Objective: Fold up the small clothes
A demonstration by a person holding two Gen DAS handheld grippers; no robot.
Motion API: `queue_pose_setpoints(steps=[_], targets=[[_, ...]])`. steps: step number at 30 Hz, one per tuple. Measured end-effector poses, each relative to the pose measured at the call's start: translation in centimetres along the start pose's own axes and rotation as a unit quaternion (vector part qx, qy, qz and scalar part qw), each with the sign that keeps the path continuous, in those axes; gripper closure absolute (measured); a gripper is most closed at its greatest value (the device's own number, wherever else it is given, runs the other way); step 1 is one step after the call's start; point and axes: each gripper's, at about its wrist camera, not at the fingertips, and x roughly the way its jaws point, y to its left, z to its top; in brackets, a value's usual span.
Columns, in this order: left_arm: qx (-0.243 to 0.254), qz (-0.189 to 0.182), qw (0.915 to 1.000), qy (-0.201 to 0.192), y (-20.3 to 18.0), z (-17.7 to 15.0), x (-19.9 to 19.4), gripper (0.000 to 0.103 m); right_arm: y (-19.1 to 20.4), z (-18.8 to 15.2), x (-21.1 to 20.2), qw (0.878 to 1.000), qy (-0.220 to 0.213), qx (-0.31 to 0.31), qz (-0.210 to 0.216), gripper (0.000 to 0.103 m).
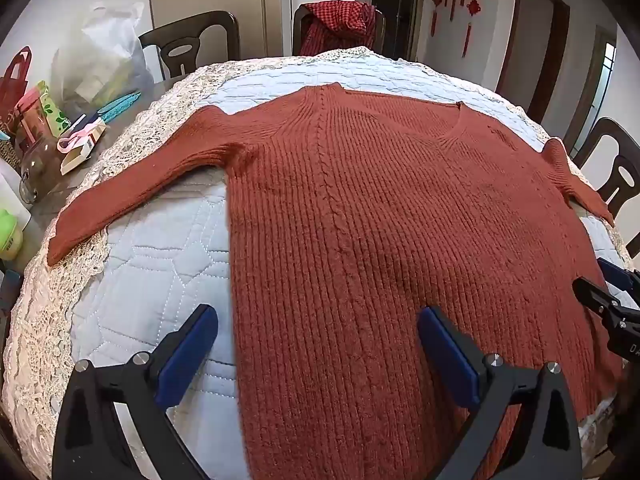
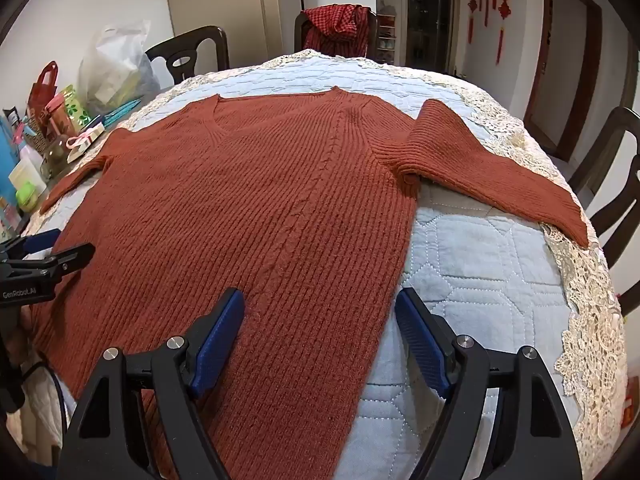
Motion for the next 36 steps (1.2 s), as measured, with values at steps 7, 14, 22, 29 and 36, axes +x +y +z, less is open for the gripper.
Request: queue_pose_setpoints(steps=[7,14,22,29,36], targets=[[0.000,0.001,1.0000,-0.003,-0.28,-0.22,-0.24,0.001,-0.01,0.01,-0.02,1.000,-0.002,0.001,0.001,0.025],[0.001,0.002,1.0000,-0.003,-0.15,-0.04,-0.23,0.001,0.00,0.01,-0.05,1.000,-0.003,0.001,0.001,0.025],[-0.002,0.003,1.0000,-0.001,0.11,0.05,0.03,0.000,0.04,0.00,-0.07,1.000,-0.003,0.001,0.002,0.025],[-0.002,0.004,1.0000,-0.002,0.13,0.05,0.05,0.000,0.09,0.00,-0.06,1.000,-0.003,0.002,0.002,0.025],[-0.001,0.003,1.0000,-0.002,0.13,0.01,0.03,0.000,0.10,0.00,-0.06,1.000,-0.003,0.002,0.002,0.025]])
